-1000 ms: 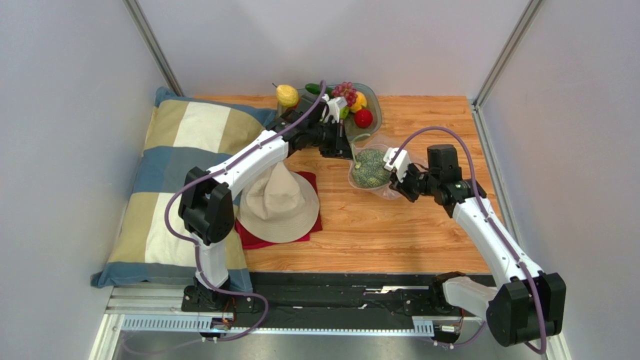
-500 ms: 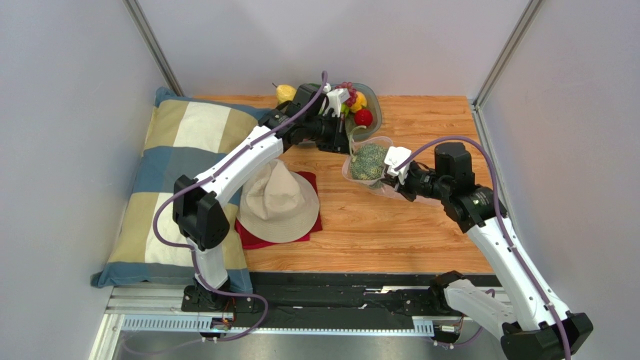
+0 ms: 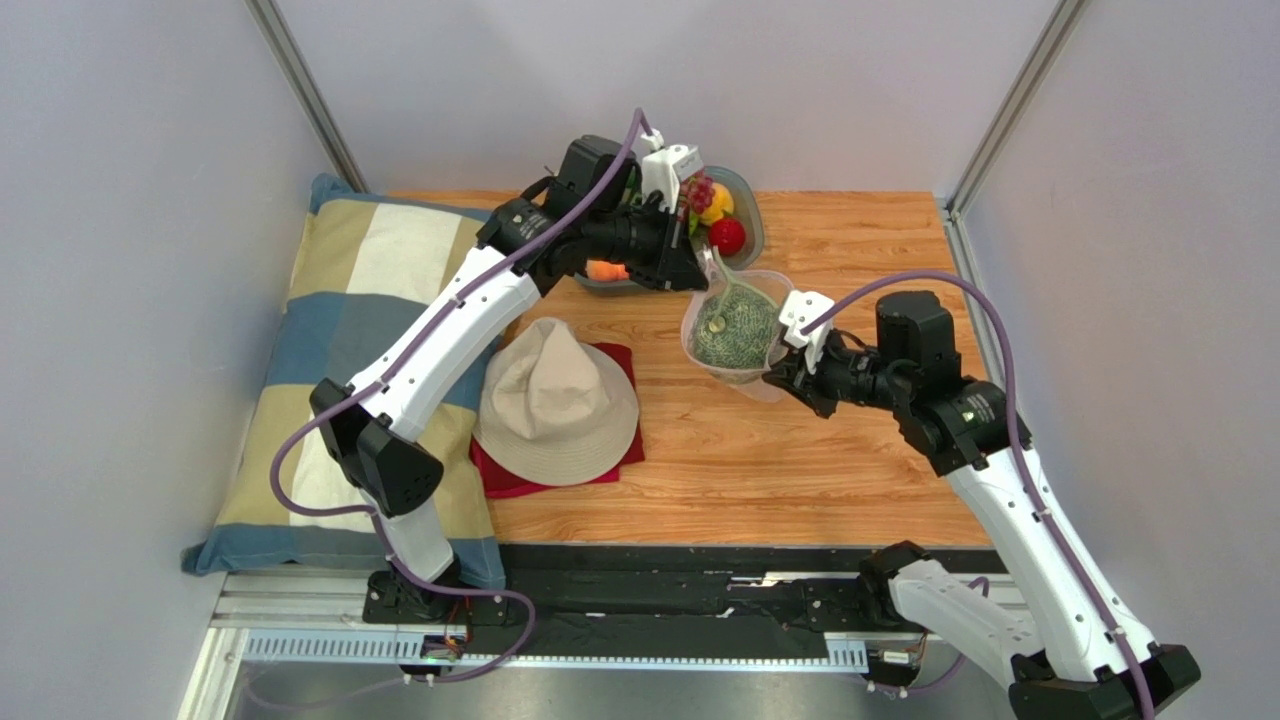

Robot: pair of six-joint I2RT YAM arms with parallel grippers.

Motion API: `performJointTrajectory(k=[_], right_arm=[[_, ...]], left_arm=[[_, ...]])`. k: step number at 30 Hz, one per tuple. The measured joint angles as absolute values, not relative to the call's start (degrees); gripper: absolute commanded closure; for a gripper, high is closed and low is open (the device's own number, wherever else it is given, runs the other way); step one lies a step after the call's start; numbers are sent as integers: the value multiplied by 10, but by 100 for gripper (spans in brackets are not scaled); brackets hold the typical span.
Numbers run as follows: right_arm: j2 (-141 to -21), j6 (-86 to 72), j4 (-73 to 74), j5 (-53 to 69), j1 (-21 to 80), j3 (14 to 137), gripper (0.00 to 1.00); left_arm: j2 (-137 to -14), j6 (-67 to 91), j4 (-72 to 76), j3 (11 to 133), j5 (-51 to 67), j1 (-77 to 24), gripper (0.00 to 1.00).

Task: Place the food in the zip-top bag and seal the zipper
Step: Adjust the zipper food storage bag at the center of the board.

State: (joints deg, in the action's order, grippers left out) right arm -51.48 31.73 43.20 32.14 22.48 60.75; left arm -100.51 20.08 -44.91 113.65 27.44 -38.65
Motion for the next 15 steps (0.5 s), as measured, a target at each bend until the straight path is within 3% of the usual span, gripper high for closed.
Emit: performJointTrajectory(k=[15], right_arm=[[-509,252,499,310,251,701,100]], left_arm=[[-1012,192,-457,1147,328,-389,100]])
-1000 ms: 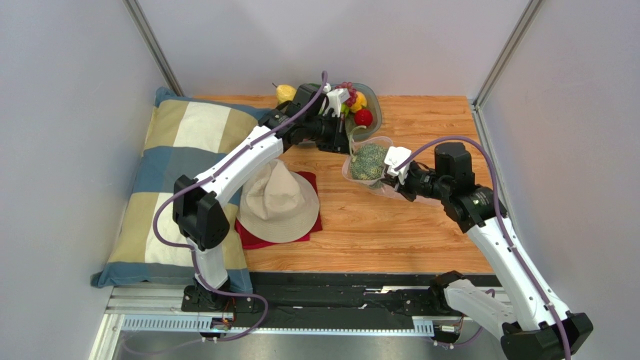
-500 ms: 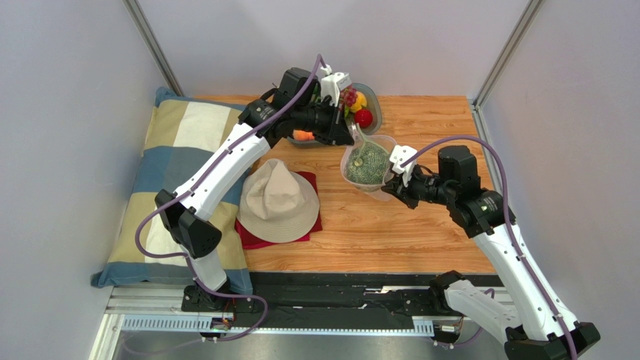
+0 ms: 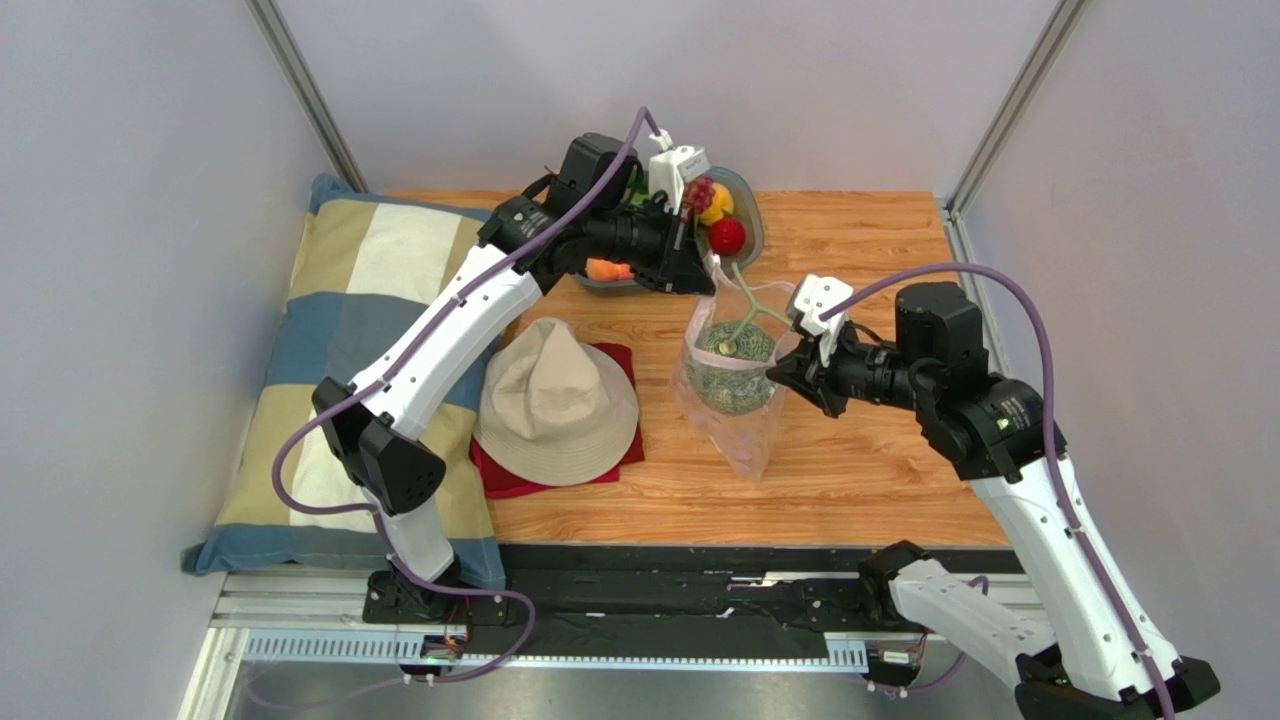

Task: Place the food in the zip-top bag and seal the zipper
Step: Adjust the zipper food storage bag at the center of the board.

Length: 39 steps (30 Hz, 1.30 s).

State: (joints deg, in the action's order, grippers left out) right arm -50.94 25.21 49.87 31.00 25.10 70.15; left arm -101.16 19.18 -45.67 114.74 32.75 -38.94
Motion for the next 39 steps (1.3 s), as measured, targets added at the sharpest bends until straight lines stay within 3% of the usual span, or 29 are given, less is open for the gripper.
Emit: performJointTrajectory(k=[9,15,22,28,33,39], right_arm=[[-519,250,539,311,251,722,100],[-541,254,549,320,252,776,100],[-496,270,550,302,253,665,100],[-529,248,583,296,253,780,100],[-474,221,572,318,256,754,100],[-509,194,559,334,266,765,100]], left_arm=[[-1011,175,-423,1151,345,-392,100],[-1045,161,-421,1230,344,-398,100],[-1062,162,-391,1171,341,-400,100],[-1050,165,-355,1146,351,-399,100],[-1043,171,-358,1184,372,-401,100],[-1027,162,-345,1197,386,-409,100]])
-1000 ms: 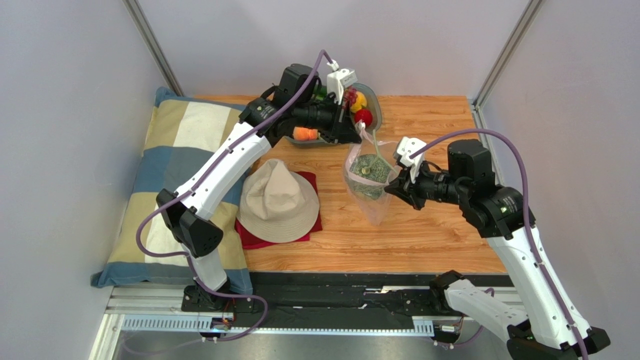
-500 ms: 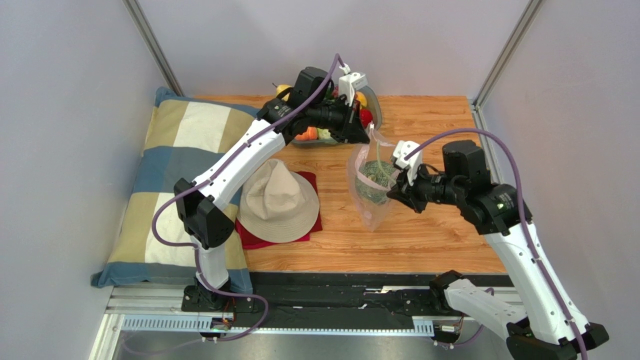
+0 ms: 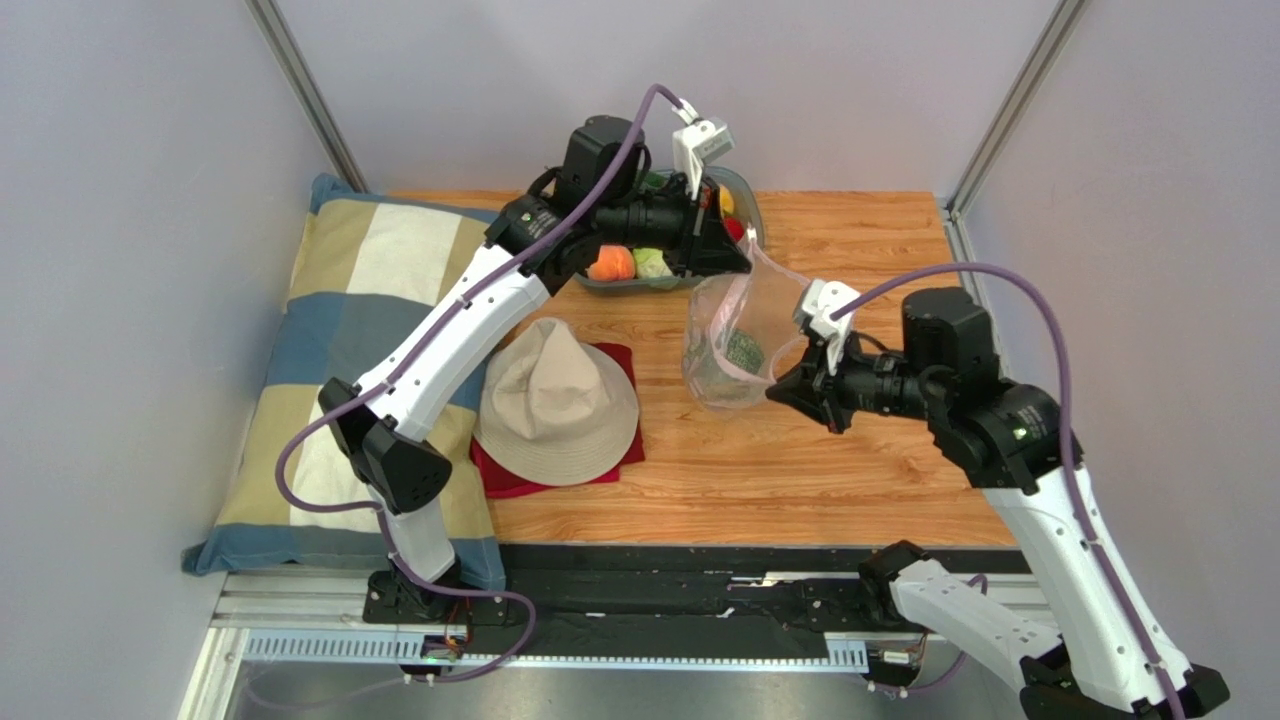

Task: Place the food in the zip-top bag and seal the zipper
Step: Adjust the zipper food storage bag at the center of the board.

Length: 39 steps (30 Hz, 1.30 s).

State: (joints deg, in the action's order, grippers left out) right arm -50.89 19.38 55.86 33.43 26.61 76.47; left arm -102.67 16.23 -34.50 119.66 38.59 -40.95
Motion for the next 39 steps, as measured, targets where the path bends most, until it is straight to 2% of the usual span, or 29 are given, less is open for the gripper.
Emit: performJointTrajectory(k=[3,6,7,9,10,11,13,20,27,29,32,33,34,35,39], right_arm=[[-503,194,568,332,266,700,100],[-516,193,581,330,266,704,100],[-518,193,583,331,266,712,95],[-516,192,583,333,266,722,68],[-512,187,583,336,266,728,38],[-510,182,584,338,266,733,28],[-510,169,594,332,266,752,17],[-537,103,615,258,265,873,13],[-599,64,627,140,220,898,21],[-631,60,633,122,203,898,29],[-675,58,641,114,183,898,54],[-682,55,641,116,180,896,81],[-686,54,642,117,178,895,94],[-687,51,643,122,177,894,100],[-679,48,653,145,176,894,100]], left_arm=[[-1033,164,-354,1172,397,-406,100],[-1047,166,-353,1159,407,-397,100],[-1049,166,-353,1159,410,-396,100],[-1050,164,-352,1159,421,-390,100],[-1050,164,-351,1160,427,-388,100],[-1050,163,-350,1162,435,-388,100],[-1051,161,-347,1165,449,-389,100],[-1060,147,-344,1165,484,-390,100],[-1063,129,-344,1165,499,-390,100],[-1063,124,-344,1165,501,-390,100],[-1063,119,-344,1165,503,-390,100],[-1063,117,-344,1165,503,-390,100],[-1063,115,-344,1165,503,-390,100],[-1063,114,-344,1165,503,-390,100],[-1064,114,-335,1166,500,-390,100]])
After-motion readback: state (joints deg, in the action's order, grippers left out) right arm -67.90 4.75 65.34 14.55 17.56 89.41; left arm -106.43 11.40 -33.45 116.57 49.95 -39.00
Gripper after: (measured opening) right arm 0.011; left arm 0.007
